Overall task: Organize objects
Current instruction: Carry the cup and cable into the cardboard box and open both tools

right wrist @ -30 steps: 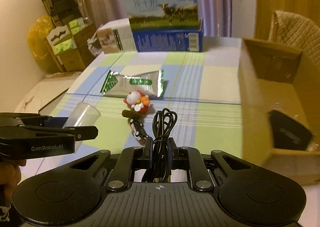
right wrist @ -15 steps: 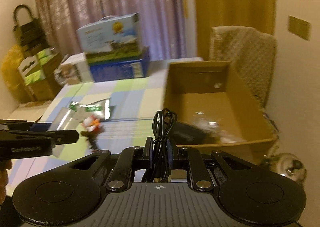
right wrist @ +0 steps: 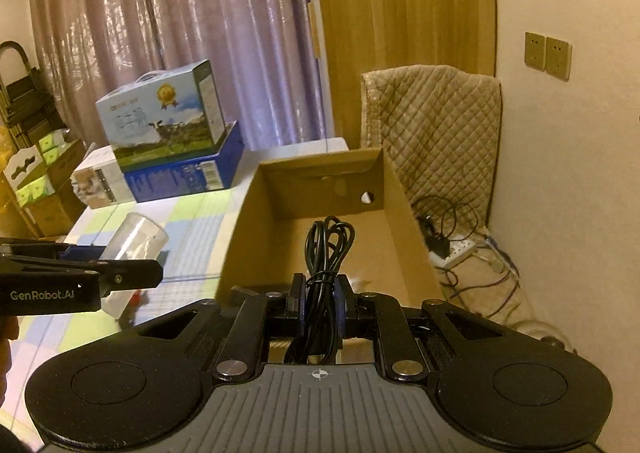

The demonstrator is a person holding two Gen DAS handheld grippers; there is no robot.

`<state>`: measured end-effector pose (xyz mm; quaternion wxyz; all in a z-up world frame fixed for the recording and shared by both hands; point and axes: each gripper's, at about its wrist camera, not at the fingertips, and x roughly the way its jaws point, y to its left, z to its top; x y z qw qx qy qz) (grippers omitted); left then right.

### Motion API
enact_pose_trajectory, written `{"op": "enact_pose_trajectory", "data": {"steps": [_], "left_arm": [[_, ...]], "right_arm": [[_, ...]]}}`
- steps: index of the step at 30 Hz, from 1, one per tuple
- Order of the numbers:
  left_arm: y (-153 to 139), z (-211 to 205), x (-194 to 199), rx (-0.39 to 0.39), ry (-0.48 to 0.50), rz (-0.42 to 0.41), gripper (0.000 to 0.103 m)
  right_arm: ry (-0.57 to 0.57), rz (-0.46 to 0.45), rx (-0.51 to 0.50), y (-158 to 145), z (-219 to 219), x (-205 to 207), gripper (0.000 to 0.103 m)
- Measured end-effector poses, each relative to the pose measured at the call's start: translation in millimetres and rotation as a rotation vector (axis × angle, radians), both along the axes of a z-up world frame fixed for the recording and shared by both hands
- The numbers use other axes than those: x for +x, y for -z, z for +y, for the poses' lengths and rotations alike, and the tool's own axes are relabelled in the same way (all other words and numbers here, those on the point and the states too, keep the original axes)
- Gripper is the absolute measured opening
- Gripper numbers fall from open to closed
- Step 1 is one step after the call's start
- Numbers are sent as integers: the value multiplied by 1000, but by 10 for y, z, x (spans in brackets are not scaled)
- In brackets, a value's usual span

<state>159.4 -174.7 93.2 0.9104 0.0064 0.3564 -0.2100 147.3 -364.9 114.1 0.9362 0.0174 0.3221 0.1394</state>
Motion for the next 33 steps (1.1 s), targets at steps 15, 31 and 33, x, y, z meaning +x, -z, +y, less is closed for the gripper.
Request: {"op": "enact_pose_trajectory", "data": {"steps": [15, 31, 33], "left_arm": [[98, -606, 660, -1, 60, 3, 46], [189, -401, 762, -21, -3, 13, 67], [182, -365, 740, -19, -8, 10, 67]], "right_arm": [[13, 30, -12, 175, -243, 582, 11], [6, 42, 16, 240, -211, 712, 11], [13, 29, 33, 235, -206, 734, 11]]}}
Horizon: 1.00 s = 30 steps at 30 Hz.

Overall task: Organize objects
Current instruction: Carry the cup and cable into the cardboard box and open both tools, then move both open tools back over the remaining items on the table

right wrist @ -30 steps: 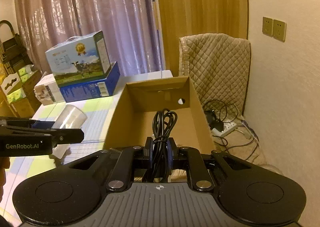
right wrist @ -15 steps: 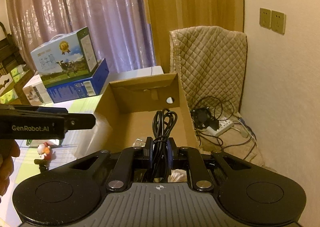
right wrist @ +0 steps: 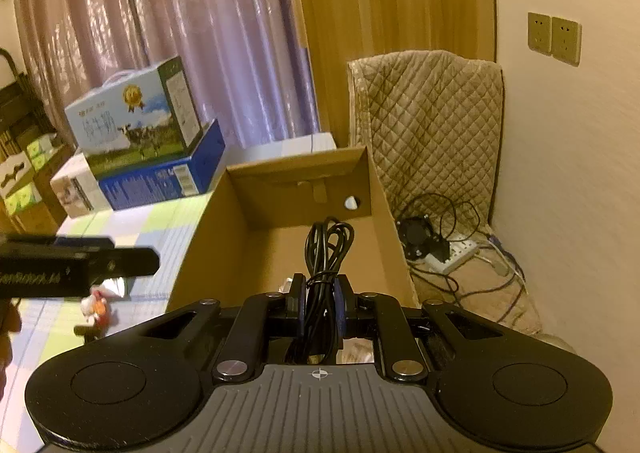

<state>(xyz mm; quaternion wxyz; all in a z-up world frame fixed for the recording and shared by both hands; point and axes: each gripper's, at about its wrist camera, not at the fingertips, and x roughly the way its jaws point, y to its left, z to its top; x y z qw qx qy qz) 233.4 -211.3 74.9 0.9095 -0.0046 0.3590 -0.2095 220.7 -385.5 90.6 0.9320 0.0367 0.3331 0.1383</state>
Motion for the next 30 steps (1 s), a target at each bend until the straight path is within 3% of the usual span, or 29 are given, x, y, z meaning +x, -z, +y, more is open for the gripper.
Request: {"op": "enact_pose_trajectory", "data": {"steps": [3, 5, 17, 30], "left_arm": [[-2, 70, -26, -8, -15, 2, 67], [9, 115, -42, -5, -23, 3, 68], [75, 367, -208, -18, -71, 29, 70], [-79, 773, -644, -23, -131, 10, 74]], "right_arm": [[0, 3, 54, 9, -45, 60, 22], [12, -5, 65, 6, -70, 67, 41], [18, 2, 70, -88, -27, -119, 42], [-60, -57, 80, -417, 406, -570, 42]]}}
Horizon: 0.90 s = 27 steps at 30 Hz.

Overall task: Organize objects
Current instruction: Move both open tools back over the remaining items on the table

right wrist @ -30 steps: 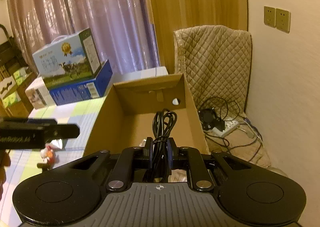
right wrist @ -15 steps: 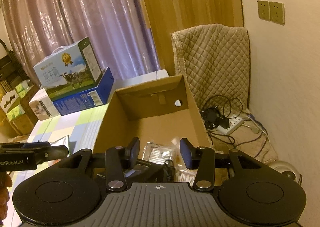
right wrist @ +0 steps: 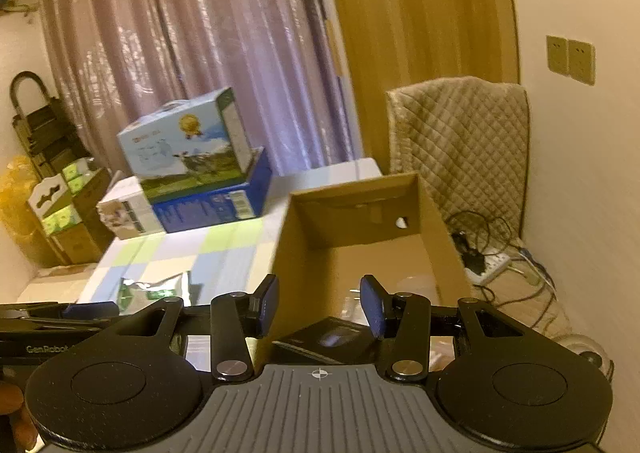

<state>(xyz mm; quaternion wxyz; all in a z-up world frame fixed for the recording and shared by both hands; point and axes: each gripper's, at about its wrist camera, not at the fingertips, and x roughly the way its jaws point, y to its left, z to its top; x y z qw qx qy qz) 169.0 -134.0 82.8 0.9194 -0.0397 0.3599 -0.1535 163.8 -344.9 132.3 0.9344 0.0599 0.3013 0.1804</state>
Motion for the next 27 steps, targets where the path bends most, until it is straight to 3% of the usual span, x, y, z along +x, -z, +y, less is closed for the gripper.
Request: {"op": "enact_pose_trajectory", "data": {"steps": [13, 19, 27], "left_arm": [[-88, 985, -512, 17, -159, -14, 82], [-20, 1506, -715, 89, -240, -16, 86], [112, 1935, -864, 111, -299, 8, 94]], "right_arm": [[-143, -33, 7, -85, 662, -426, 42], [-220, -14, -18, 73, 1000, -562, 42], [-292, 24, -41, 304, 1307, -682, 43]]}}
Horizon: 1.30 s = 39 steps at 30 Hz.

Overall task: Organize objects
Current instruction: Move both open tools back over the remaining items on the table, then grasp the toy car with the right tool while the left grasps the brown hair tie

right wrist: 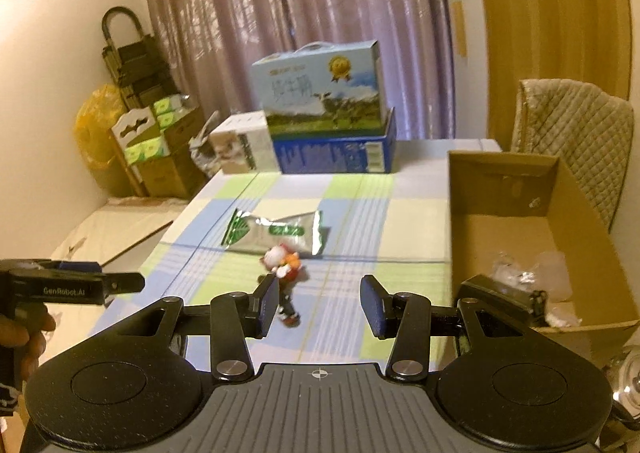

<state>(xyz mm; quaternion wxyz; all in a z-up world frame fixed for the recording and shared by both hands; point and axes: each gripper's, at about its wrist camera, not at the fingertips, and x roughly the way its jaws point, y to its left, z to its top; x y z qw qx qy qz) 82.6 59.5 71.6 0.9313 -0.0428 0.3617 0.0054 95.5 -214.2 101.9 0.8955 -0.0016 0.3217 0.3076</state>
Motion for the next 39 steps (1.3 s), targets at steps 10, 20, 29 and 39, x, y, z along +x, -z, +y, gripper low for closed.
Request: {"op": "enact_pose_trajectory", "data": {"steps": [10, 20, 29, 39], "left_arm": [[123, 158, 63, -4, -12, 5, 98], [334, 253, 345, 6, -4, 34, 99], [630, 369, 679, 1, 22, 65, 99], [1035, 380, 1065, 28, 70, 102, 99]], "right_arm": [[-72, 22, -50, 291, 306, 2, 43], [-120, 38, -97, 622, 574, 242, 43], [-194, 46, -159, 1015, 894, 454, 43], [-257, 40, -235, 1467, 1253, 706, 42]]}}
